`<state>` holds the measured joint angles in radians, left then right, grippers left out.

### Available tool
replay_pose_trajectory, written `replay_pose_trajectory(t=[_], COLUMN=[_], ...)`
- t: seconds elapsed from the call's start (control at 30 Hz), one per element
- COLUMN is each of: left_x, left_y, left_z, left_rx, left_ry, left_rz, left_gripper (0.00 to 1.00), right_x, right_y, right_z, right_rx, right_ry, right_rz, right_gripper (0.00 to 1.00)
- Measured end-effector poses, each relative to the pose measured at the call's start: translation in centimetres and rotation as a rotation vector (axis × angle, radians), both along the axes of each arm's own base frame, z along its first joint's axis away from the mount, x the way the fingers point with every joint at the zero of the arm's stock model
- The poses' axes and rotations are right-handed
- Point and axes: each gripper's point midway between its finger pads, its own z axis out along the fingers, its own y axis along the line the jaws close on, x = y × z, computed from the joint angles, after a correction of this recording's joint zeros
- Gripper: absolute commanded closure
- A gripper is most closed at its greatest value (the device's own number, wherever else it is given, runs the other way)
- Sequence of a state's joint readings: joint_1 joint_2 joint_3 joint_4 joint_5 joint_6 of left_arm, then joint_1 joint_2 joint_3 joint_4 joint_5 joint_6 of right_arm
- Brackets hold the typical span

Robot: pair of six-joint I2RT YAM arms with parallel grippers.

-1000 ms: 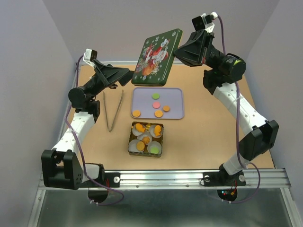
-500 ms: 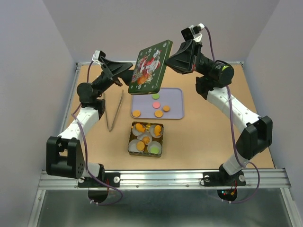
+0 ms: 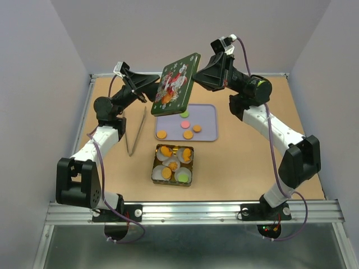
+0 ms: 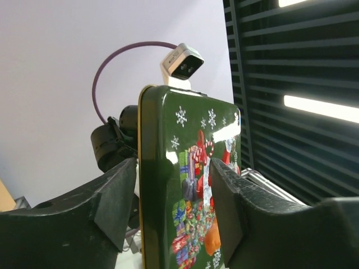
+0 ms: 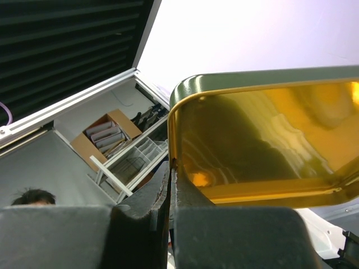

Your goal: Pack the cookies

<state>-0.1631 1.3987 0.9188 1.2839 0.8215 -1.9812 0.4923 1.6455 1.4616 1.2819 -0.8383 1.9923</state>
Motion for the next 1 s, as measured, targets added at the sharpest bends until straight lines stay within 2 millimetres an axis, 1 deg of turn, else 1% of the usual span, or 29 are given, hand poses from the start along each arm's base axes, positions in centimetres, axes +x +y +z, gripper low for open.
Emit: replay_pose_trajectory(t=[0.03, 0.13, 0.2, 0.3, 0.33, 0.37, 0.4, 0.47, 0.5, 0.6, 0.67, 0.7, 0.73, 0.77, 0.9, 1.0], left_x=[-0.1, -0.1, -0.2, 0.1, 0.2, 0.3, 0.5, 0.6, 0.7, 0.8, 0.6, 0.5, 0.5, 0.5, 0.2, -0.1], left_y=[0.0, -0.1, -0.1, 0.0, 0.1, 0.3, 0.5, 0.7, 0.7, 0.6, 0.5, 0.4, 0.4, 0.4, 0.9, 1.4], left_z=[0.0, -0.1, -0.1, -0.1, 0.0, 0.1, 0.3, 0.3, 0.1, -0.5, -0.6, -0.6, -0.7, -0.9, -0.9, -1.5], left_rx=[0.0, 0.003, 0.003, -0.003, -0.012, -0.023, -0.033, -0.032, -0.031, -0.023, -0.017, -0.014, -0.013, -0.013, -0.015, -0.008], left_ry=[0.003, 0.008, 0.011, 0.027, 0.036, 0.043, 0.045, 0.038, 0.045, 0.065, 0.063, 0.061, 0.06, 0.065, 0.052, 0.063], left_rz=[-0.006, -0.013, -0.016, -0.013, -0.011, -0.007, 0.004, 0.014, 0.016, 0.01, 0.0, -0.002, -0.003, -0.004, 0.007, 0.016], left_gripper=[0.47, 0.48, 0.52, 0.64, 0.73, 0.77, 0.8, 0.87, 0.88, 0.89, 0.91, 0.92, 0.92, 0.92, 0.97, 1.0], right_x=[0.1, 0.8, 1.3, 1.6, 1.7, 1.6, 1.7, 1.9, 2.0, 2.1, 2.3, 2.5, 2.6, 2.8, 3.3, 3.2], right_y=[0.1, 0.4, 0.7, 0.8, 0.8, 0.7, 0.6, 0.5, 0.6, 0.6, 0.9, 1.0, 1.1, 1.2, 1.4, 1.4], right_z=[-0.1, -0.8, -1.2, -1.5, -1.6, -1.8, -2.0, -2.7, -3.0, -4.2, -5.1, -5.7, -6.2, -6.8, -8.6, -9.5], right_rx=[-0.001, -0.007, -0.012, -0.012, -0.01, -0.008, -0.008, -0.011, -0.01, -0.028, -0.046, -0.057, -0.065, -0.077, -0.11, -0.128], right_ry=[0.002, 0.017, 0.028, 0.041, 0.043, 0.042, 0.043, 0.061, 0.071, 0.102, 0.128, 0.144, 0.159, 0.175, 0.23, 0.257], right_rz=[0.0, 0.001, 0.001, 0.001, 0.0, 0.0, -0.002, -0.007, -0.01, -0.009, -0.005, -0.003, -0.004, -0.001, -0.003, 0.0], right_gripper=[0.99, 0.99, 0.99, 1.0, 0.99, 1.0, 0.98, 0.88, 0.75, 0.52, 0.49, 0.45, 0.39, 0.37, 0.36, 0.35])
